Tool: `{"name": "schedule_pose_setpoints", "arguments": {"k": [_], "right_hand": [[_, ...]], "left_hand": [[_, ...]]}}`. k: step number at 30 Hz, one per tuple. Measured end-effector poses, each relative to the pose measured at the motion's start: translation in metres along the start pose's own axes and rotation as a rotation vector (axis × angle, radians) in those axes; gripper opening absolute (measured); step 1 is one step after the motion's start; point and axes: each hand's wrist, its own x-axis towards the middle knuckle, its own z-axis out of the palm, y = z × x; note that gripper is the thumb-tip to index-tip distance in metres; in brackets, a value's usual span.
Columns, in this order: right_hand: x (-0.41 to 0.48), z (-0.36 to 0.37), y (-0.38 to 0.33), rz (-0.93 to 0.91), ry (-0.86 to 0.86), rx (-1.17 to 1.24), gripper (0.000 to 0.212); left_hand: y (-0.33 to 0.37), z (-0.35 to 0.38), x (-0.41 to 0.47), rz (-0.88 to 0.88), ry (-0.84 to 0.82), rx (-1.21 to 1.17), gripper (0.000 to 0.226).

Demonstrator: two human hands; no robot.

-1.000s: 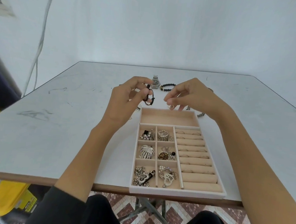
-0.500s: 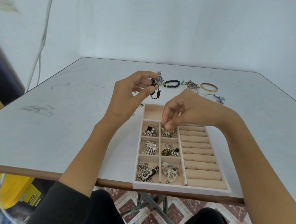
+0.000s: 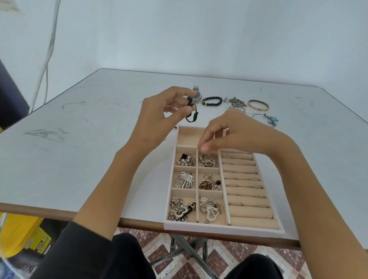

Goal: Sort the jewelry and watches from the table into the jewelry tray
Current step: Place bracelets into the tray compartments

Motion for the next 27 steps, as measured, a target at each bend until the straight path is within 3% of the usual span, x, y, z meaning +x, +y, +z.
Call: {"name": "schedule_pose_setpoints", "arguments": {"k": [7, 9, 14, 22, 27], "right_hand": [[-0.053, 0.010, 0.024, 0.143, 0.497, 0.075, 0.018], [-0.073, 0.020, 0.034, 0.228, 0.568, 0.031, 0.026], [-0.104, 0.041, 0.046, 0.501, 0.357, -0.247, 0.045], [-0.109, 0.047, 0.046, 0.508, 0.341, -0.277, 0.047], [-0.110, 0.048, 0.045, 0.502, 0.346, -0.286, 0.047]], "left_hand": [[0.001, -0.002, 0.000, -0.015, -0.015, 0.005, 0.034], [0.002, -0.002, 0.000, -0.008, -0.020, 0.018, 0.032], [0.007, -0.001, -0.001, 0.005, -0.025, 0.015, 0.025], [0.022, -0.006, -0.017, -0.068, -0.029, -0.133, 0.021], [0.036, -0.018, -0.045, -0.116, -0.125, -0.162, 0.018]]}}
